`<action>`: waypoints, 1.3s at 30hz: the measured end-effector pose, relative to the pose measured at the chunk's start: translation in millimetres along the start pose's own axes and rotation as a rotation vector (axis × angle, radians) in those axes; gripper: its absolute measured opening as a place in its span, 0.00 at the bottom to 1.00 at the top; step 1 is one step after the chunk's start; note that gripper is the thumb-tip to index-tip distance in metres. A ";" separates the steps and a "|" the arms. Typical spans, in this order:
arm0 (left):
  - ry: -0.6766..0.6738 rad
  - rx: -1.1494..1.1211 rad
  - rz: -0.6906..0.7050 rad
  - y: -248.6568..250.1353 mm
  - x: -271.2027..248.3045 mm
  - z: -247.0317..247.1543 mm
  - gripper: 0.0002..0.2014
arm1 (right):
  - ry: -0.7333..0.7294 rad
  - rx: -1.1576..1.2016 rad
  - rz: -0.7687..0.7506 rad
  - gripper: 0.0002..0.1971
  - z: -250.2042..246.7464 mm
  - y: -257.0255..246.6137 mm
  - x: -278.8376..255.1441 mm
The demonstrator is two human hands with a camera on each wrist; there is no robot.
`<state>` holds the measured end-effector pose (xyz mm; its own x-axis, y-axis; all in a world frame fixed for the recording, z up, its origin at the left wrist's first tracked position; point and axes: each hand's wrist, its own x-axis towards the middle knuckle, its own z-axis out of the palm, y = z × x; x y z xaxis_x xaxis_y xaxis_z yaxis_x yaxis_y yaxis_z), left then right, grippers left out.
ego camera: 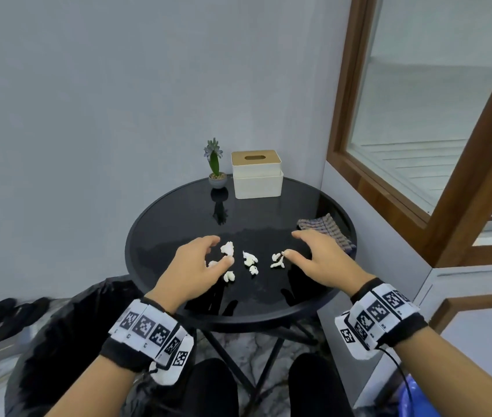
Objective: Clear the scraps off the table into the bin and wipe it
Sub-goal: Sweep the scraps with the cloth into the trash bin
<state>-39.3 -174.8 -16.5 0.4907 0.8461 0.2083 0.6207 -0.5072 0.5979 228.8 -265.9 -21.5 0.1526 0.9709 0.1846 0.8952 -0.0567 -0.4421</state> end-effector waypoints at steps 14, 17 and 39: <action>0.120 0.038 0.089 -18.4 -72.1 47.6 0.29 | 0.090 -0.111 0.129 0.28 -7.5 40.6 16.3; 0.133 0.067 0.108 -19.0 -74.8 53.3 0.29 | 0.023 -0.173 0.184 0.32 -3.7 50.5 32.1; 0.226 0.206 0.136 -18.1 -73.9 71.2 0.28 | 0.000 -0.089 0.001 0.21 42.8 2.3 14.5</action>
<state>-43.2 -239.8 -97.8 0.4439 0.7715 0.4557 0.6809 -0.6211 0.3882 215.1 -242.0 -57.5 0.1530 0.9709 0.1841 0.9287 -0.0776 -0.3626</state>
